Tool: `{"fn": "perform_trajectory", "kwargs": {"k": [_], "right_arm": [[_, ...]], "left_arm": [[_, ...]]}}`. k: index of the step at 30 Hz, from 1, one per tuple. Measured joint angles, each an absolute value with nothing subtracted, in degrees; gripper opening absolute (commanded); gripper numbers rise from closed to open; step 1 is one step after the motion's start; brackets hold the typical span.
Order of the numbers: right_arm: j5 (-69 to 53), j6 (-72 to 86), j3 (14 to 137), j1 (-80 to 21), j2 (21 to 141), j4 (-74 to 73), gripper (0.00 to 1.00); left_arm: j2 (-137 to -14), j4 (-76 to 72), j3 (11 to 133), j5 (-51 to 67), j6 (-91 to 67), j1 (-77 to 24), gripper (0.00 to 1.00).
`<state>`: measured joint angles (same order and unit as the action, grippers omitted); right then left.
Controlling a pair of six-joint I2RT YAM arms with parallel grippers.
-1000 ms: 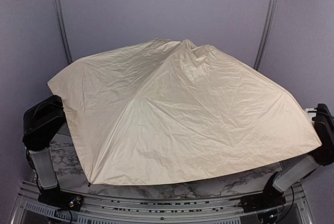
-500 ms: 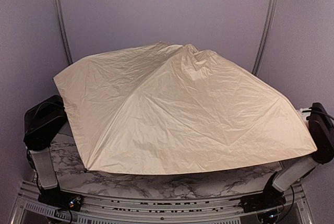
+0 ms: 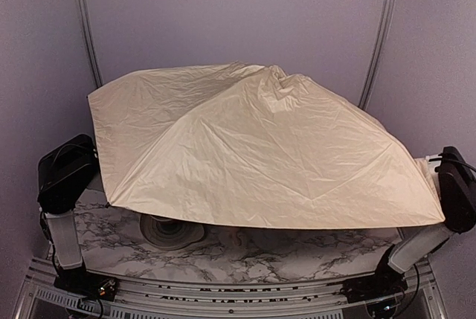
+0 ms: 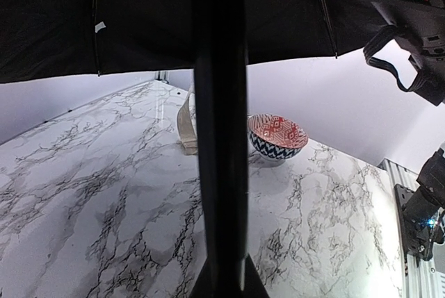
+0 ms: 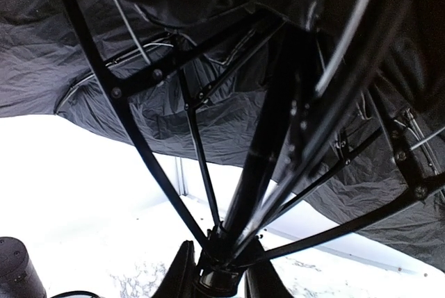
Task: Put away the umbrella
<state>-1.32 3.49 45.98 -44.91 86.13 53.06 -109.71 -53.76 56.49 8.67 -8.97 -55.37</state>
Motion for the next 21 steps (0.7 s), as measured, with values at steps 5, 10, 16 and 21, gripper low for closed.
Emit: {"fn": "perform_trajectory", "kwargs": {"k": [5,10,16,21], "right_arm": [[-1.0,3.7,46.0,-44.9,86.8,53.4,0.15],[-0.9,4.3,45.4,-44.9,87.4,54.5,0.17],[0.9,4.3,45.3,-45.5,88.0,55.5,0.15],[1.7,4.2,45.3,-45.5,88.1,55.7,0.14]], "left_arm": [[-109.7,-53.2,56.5,7.9,-8.6,-55.4,0.00],[-109.8,-53.1,56.5,8.6,-8.6,-54.9,0.00],[-111.1,-53.5,57.8,10.1,-8.8,-54.5,0.00],[-111.9,-53.7,58.9,10.7,-9.0,-54.2,0.00]]}}
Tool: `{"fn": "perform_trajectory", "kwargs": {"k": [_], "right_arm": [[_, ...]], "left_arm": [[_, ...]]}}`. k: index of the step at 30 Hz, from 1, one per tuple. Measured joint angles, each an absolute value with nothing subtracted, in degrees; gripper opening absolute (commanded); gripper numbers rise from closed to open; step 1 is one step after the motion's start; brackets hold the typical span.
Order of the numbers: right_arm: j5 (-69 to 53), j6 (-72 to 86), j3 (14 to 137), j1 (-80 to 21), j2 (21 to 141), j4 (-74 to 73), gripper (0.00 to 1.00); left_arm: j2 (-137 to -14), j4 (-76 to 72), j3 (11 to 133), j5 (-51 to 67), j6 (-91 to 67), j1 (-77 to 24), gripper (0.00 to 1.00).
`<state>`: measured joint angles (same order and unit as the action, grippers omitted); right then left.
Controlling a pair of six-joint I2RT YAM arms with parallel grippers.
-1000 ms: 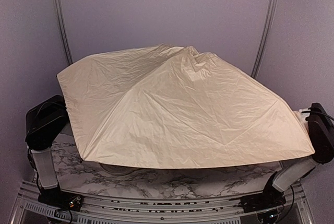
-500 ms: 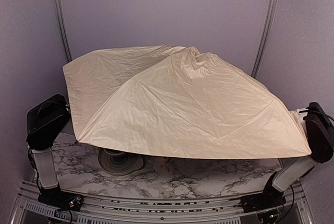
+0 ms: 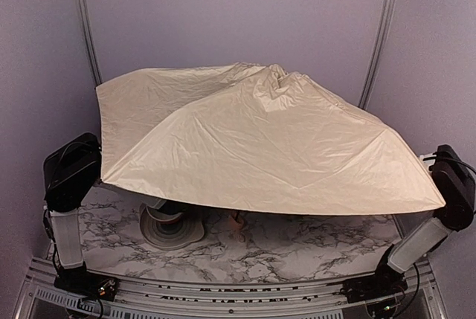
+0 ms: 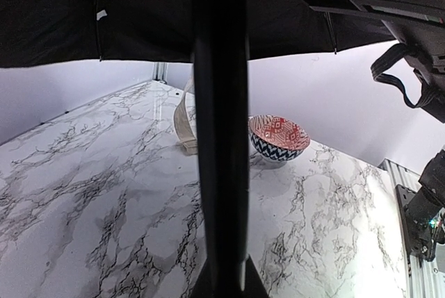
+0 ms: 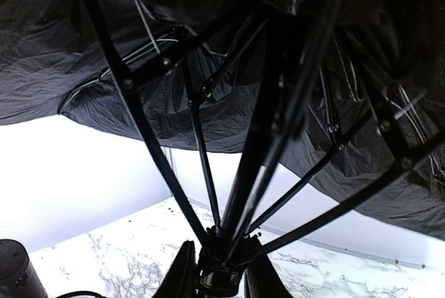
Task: Put away the umbrella
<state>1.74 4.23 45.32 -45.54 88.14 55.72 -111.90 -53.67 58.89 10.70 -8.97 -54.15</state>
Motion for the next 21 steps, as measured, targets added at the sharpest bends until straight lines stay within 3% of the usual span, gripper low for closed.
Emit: {"fn": "perform_trajectory", "kwargs": {"k": [6,9,20,21], "right_arm": [[1.1,4.3,44.9,-46.0,87.8,54.0,0.00],[-1.0,3.5,44.4,-47.7,88.4,48.4,0.00],[-7.2,0.1,52.2,-46.0,86.2,35.5,0.00],[-7.7,0.1,52.6,-46.0,86.2,34.8,0.00]], "left_arm": [[-112.3,-54.0,60.2,11.3,-9.5,-53.9,0.00],[-112.3,-57.0,64.6,11.0,-10.5,-52.6,0.00],[-112.2,-66.7,61.9,8.2,-12.9,-52.5,0.00],[-112.1,-67.2,61.6,8.1,-13.0,-52.5,0.06]]}}
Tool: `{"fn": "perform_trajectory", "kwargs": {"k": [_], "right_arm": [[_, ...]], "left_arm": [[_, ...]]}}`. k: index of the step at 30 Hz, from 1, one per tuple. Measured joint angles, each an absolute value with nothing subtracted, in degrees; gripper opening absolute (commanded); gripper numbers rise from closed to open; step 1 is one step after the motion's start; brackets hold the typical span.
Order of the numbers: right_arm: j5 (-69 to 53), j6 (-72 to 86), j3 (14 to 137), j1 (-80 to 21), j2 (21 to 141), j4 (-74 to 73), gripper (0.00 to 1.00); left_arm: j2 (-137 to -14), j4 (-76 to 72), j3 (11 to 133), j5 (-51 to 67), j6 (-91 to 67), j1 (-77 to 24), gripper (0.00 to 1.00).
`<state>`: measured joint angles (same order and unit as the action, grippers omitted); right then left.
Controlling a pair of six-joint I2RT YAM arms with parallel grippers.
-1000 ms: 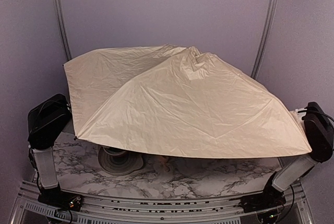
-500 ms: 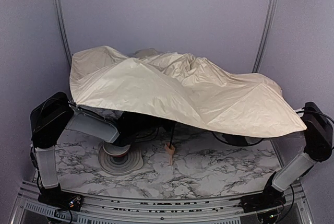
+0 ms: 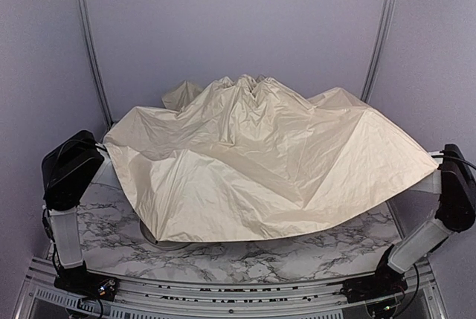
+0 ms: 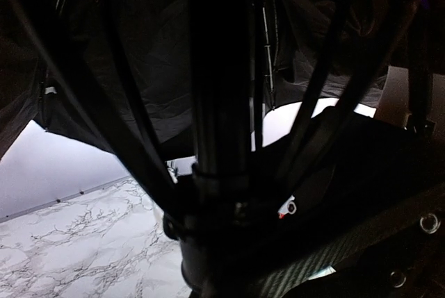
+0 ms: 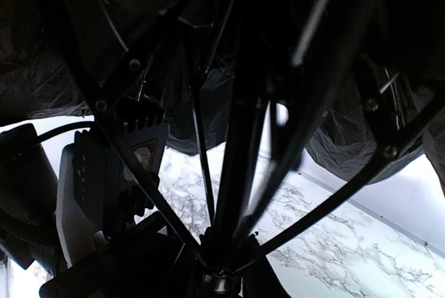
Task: Put away the umbrella
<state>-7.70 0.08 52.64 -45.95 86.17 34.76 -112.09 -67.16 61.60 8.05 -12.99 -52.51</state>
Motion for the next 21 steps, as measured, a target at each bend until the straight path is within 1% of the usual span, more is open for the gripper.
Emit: {"fn": "perform_trajectory", "kwargs": {"k": [2,4,8,14,15,17,20,21], "right_arm": [[-8.7,-0.1,53.5,-45.8,86.2,33.3,0.00],[-8.9,-0.1,53.9,-45.3,85.9,32.8,0.00],[-8.4,-0.3,54.8,-42.7,84.4,32.5,0.00],[-7.9,0.6,58.6,-42.2,84.2,36.8,0.00],[-7.9,0.9,58.8,-42.2,84.2,37.9,0.00],[-8.0,1.5,58.9,-42.2,84.0,39.4,0.00],[-8.5,2.2,59.0,-42.4,83.8,41.1,0.00],[-8.6,2.4,59.0,-42.6,83.8,41.3,0.00]], "left_arm": [[-111.8,-67.9,60.9,7.8,-13.0,-52.5,0.16],[-111.5,-68.6,60.1,8.1,-12.2,-52.6,0.28],[-111.3,-68.7,58.3,8.5,-10.9,-52.6,0.48],[-112.2,-69.2,58.1,9.6,-11.4,-52.6,0.65],[-112.4,-69.2,58.1,10.2,-11.6,-52.6,0.67],[-112.6,-69.2,58.1,10.7,-11.9,-52.6,0.68],[-112.6,-69.6,58.2,11.0,-12.5,-52.6,0.56],[-112.6,-69.6,58.3,10.9,-12.5,-52.6,0.53]]}}
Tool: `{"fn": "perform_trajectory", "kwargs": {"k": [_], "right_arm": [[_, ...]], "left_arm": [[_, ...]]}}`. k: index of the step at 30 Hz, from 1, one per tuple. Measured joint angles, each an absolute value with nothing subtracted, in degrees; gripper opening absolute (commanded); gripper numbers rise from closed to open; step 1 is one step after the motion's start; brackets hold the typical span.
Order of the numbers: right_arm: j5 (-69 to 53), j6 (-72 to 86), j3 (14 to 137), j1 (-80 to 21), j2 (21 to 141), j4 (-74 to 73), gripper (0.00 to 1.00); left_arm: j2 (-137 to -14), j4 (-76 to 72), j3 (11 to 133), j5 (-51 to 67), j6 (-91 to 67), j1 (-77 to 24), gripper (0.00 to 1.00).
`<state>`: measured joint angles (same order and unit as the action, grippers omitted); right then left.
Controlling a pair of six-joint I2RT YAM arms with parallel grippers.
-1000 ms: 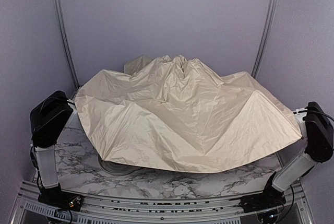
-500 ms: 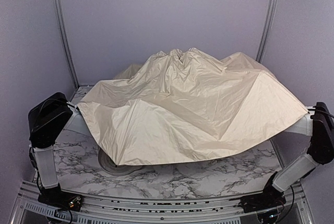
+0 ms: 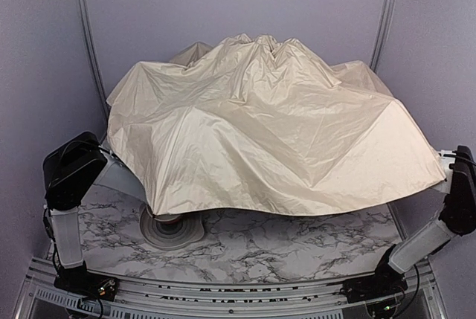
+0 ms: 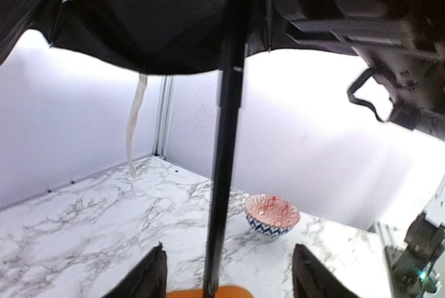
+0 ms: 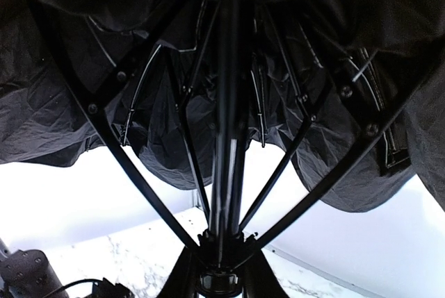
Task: Put away the umbrella
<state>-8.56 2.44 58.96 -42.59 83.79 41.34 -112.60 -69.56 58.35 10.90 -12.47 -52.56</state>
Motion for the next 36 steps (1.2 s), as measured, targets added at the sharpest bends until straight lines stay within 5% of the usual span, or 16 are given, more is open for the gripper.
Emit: {"fn": "perform_trajectory", "kwargs": {"k": [4,11,36], "right_arm": [[-8.9,3.0,59.0,-43.4,83.4,41.5,0.00],[-9.8,3.3,58.9,-43.7,81.9,40.9,0.00],[-8.8,3.0,49.3,-44.5,82.9,40.8,0.01]], "left_arm": [[-113.2,-69.2,59.9,10.0,-12.4,-52.6,0.47],[-115.2,-68.7,61.0,11.1,-9.7,-53.5,0.01],[-106.9,-57.1,58.8,10.2,-7.2,-53.3,0.00]]}}
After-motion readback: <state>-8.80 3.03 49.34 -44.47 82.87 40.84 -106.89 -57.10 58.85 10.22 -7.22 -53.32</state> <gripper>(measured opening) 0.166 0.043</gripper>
